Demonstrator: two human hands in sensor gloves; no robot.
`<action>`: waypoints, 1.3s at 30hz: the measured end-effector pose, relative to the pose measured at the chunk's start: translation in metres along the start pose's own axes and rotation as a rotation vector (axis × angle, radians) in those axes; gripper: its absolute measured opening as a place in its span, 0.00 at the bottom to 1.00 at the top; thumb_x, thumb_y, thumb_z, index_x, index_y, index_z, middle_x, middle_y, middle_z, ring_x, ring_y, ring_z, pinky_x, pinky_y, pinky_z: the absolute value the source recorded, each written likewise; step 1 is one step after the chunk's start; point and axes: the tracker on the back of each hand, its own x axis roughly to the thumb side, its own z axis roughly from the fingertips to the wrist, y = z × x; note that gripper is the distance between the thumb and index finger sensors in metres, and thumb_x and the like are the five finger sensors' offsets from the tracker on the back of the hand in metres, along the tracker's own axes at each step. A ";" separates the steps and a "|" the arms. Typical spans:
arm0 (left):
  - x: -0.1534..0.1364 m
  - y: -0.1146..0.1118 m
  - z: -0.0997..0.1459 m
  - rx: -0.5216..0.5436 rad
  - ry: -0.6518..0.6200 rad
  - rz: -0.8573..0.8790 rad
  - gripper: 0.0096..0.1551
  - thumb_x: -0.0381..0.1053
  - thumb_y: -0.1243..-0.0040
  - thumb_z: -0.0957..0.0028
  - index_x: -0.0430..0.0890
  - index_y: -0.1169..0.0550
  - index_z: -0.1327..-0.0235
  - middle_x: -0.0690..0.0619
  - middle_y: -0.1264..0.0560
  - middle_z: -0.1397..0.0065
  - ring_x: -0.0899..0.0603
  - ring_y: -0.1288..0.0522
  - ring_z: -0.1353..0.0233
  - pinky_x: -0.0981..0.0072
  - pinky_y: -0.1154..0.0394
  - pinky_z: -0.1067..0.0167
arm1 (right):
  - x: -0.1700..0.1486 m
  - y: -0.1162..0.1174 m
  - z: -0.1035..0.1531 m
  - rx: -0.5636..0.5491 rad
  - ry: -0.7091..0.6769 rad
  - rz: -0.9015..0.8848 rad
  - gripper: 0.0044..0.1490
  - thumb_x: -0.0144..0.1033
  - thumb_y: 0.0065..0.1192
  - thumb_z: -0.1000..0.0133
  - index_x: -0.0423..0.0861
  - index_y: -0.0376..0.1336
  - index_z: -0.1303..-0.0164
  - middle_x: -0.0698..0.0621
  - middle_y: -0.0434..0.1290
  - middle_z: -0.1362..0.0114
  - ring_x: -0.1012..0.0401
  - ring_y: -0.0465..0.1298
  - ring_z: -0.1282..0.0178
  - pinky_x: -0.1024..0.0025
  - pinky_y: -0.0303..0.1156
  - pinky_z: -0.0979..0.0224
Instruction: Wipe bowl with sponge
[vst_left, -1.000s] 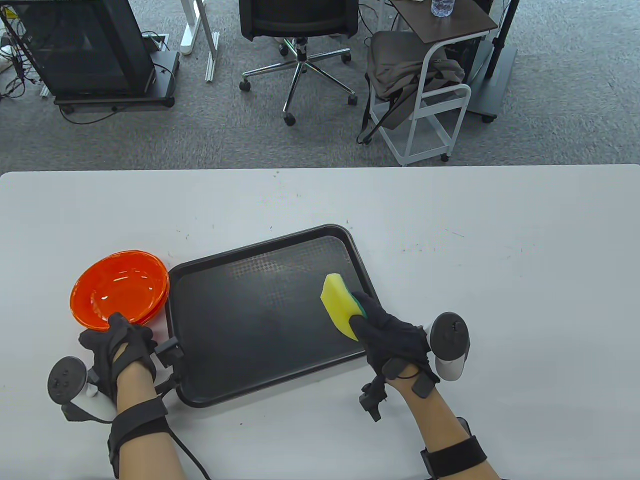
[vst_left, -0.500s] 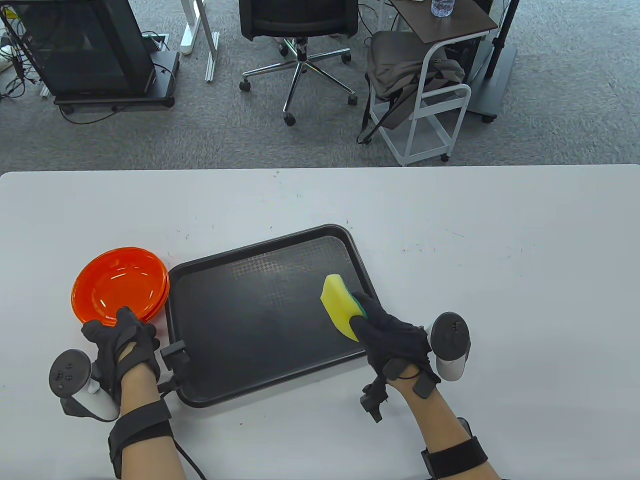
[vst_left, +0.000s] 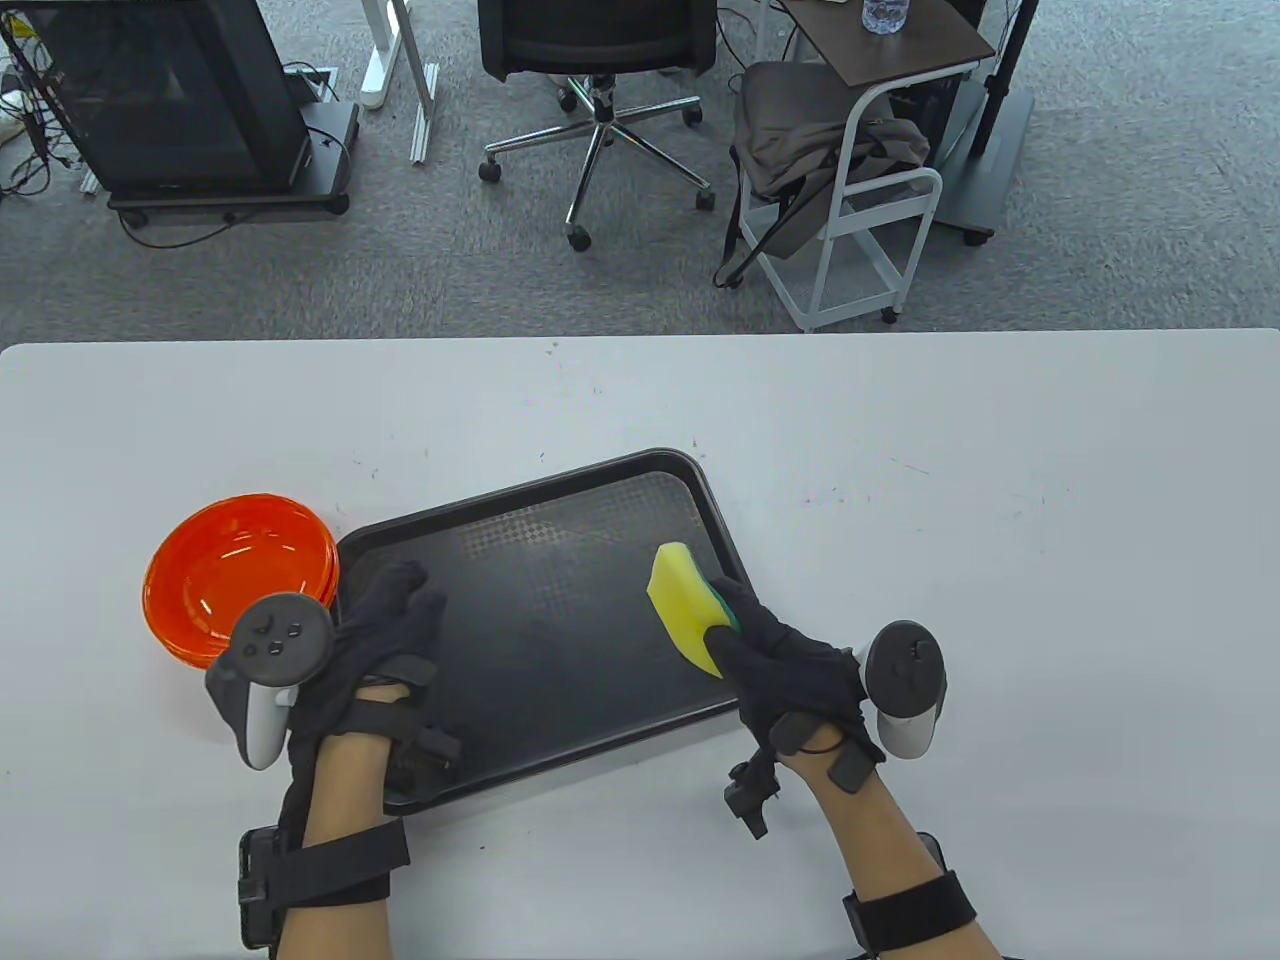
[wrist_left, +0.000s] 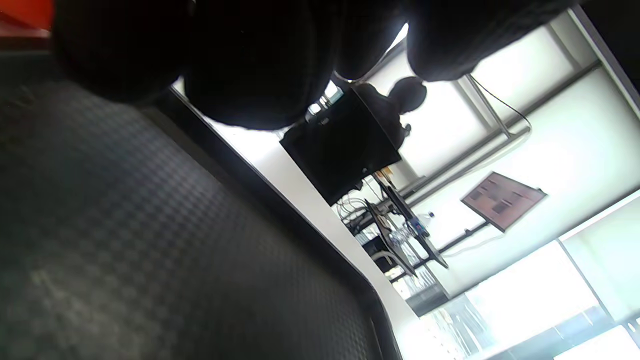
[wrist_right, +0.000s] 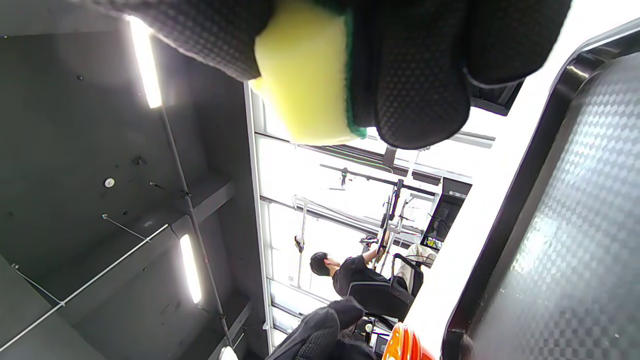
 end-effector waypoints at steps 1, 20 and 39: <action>0.008 -0.007 0.000 -0.001 -0.030 -0.042 0.34 0.58 0.36 0.44 0.46 0.28 0.26 0.40 0.25 0.41 0.37 0.18 0.54 0.42 0.22 0.51 | 0.000 -0.001 0.000 -0.003 -0.001 0.001 0.33 0.40 0.59 0.37 0.35 0.54 0.30 0.32 0.73 0.34 0.42 0.80 0.43 0.37 0.69 0.38; 0.052 -0.039 0.009 -0.068 -0.241 -0.388 0.48 0.68 0.35 0.45 0.64 0.48 0.18 0.54 0.59 0.16 0.35 0.67 0.15 0.28 0.63 0.28 | 0.005 -0.025 -0.003 -0.021 -0.031 0.425 0.30 0.40 0.69 0.41 0.41 0.62 0.33 0.34 0.76 0.35 0.47 0.83 0.50 0.39 0.72 0.40; 0.051 -0.030 0.011 -0.067 -0.262 -0.256 0.46 0.66 0.37 0.43 0.63 0.48 0.18 0.53 0.59 0.16 0.33 0.66 0.15 0.27 0.63 0.29 | -0.052 -0.092 0.006 0.211 0.519 1.364 0.28 0.40 0.74 0.45 0.45 0.66 0.37 0.36 0.74 0.30 0.43 0.78 0.40 0.36 0.68 0.36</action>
